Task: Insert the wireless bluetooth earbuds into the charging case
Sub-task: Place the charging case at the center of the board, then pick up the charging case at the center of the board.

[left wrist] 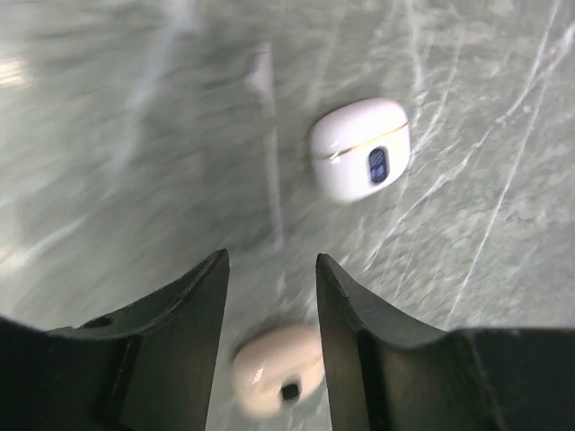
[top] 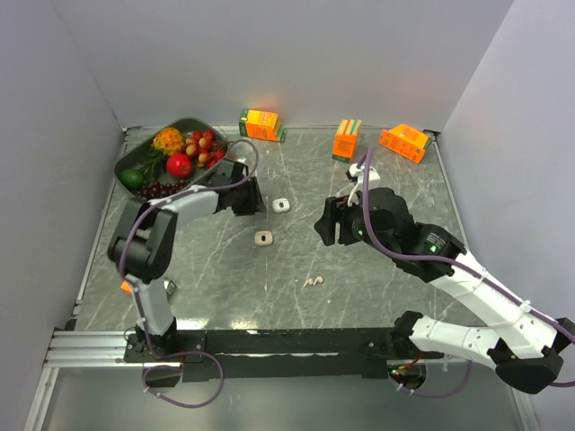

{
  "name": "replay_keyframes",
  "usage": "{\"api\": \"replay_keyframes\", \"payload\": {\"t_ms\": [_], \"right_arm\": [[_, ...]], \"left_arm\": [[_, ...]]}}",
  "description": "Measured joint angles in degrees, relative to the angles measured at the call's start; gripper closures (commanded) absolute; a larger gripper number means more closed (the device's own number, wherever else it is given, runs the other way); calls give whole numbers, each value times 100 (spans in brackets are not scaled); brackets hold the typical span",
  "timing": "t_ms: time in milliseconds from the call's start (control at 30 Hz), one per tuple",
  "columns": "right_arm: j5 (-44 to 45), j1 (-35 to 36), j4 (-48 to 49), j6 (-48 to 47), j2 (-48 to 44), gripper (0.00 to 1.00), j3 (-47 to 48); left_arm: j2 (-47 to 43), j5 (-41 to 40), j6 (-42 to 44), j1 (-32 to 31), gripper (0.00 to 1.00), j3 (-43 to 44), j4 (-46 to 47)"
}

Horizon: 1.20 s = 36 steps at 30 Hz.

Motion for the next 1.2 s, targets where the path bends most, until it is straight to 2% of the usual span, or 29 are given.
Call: {"api": "replay_keyframes", "payload": {"t_ms": [33, 67, 100, 167, 200, 267, 367, 500, 667, 733, 900, 967, 1100, 1200], "right_arm": [[2, 0, 4, -2, 0, 26, 0], [4, 0, 7, -2, -2, 24, -2], [4, 0, 22, -4, -11, 21, -13], [26, 0, 96, 2, -76, 18, -114], [35, 0, 162, 2, -140, 10, -223], [70, 0, 282, 48, -264, 2, -439], [188, -22, 479, 223, -505, 0, -863], [208, -66, 704, 402, -682, 0, -1255], [160, -72, 817, 518, -601, 1, -1318], [160, -74, 813, 540, -487, 1, -1300], [153, -74, 793, 601, -321, 1, -1296], [151, -74, 791, 621, -334, 1, -1296], [140, -74, 761, 662, -372, 1, -1296], [140, -74, 708, 671, -422, 1, -1296]], "left_arm": [[-256, -219, 9, 15, 50, -109, -125], [-468, -374, 9, 26, 45, -184, -210], [-758, -616, 2, 20, 4, -293, -240], [-1504, -1202, -59, -55, 4, -629, -151], [-1950, -1440, -166, -122, 4, -855, -111], [-2728, -1685, -415, -234, 4, -1368, 227], [-3639, -1744, -872, -339, 4, -2140, 688], [-3980, -1725, -1569, -372, 4, -3003, 1172], [-3978, -2212, -2376, -911, 4, -3250, 734], [-3884, -2321, -2616, -1003, 4, -3058, 380], [-3532, -2771, -2907, -1386, 2, -2782, 168], [-3023, -2885, -2870, -1628, 1, -2376, -153], [-1434, -3104, -2544, -1976, 2, -1064, -649], [-1150, -3141, -2356, -2061, 3, -994, -905]]}}
